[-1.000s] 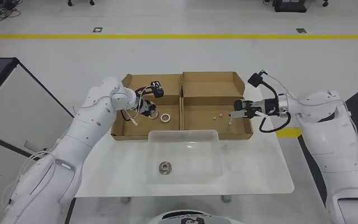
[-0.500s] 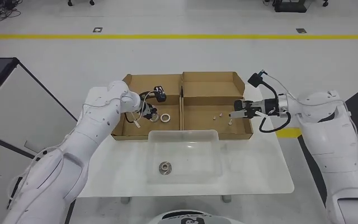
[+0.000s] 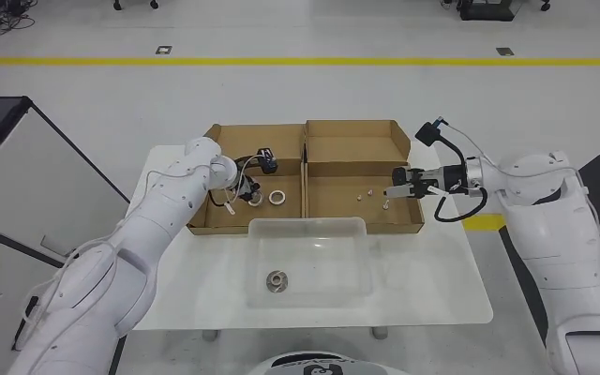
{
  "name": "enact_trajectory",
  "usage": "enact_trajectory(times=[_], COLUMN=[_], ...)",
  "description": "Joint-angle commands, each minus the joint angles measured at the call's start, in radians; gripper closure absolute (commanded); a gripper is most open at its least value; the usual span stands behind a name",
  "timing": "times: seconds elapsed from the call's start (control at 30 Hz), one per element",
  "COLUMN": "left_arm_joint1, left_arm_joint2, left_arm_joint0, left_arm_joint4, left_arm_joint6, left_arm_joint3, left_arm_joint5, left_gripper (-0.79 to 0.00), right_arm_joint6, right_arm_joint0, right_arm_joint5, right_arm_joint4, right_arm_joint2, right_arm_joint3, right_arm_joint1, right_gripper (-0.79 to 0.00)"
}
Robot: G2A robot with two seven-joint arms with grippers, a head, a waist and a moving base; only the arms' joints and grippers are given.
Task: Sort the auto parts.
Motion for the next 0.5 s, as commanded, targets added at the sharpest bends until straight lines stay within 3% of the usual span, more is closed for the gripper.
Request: enact_trajectory(times=[0.0, 0.07, 0.13, 0.3, 0.47], left_arm_joint1=[-0.003, -0.006, -0.007, -0.006, 0.016], left_arm_joint2=[0.001, 0.001, 0.000, -0.028, -0.075], left_arm_joint0=[-0.005, -0.009, -0.014, -0.031, -0.045], left_arm_joint4=[0.003, 0.003, 0.005, -0.026, -0.035], left_arm_joint6=[0.009, 0.015, 0.020, 0.055, 0.080], left_arm_joint3=[0.011, 0.020, 0.029, 0.040, -0.019], left_arm_joint5=[0.000, -0.004, -0.005, 0.011, 0.010], left_gripper=[-0.622, -0.733, -0.779, -0.785, -0.785], right_arm_joint6=[0.000, 0.000, 0.000, 0.000, 0.000], right_arm_joint0=[0.000, 0.000, 0.000, 0.000, 0.000], right_arm_joint5=[0.000, 0.000, 0.000, 0.000, 0.000], right_arm_joint4=[0.000, 0.000, 0.000, 0.000, 0.000], right_arm_joint2=[0.000, 0.000, 0.000, 0.000, 0.000], right_arm_joint3=[0.000, 0.000, 0.000, 0.000, 0.000], right_arm_joint1=[0.000, 0.000, 0.000, 0.000, 0.000], right_gripper=[-0.785, -0.785, -0.785, -0.785, -0.785])
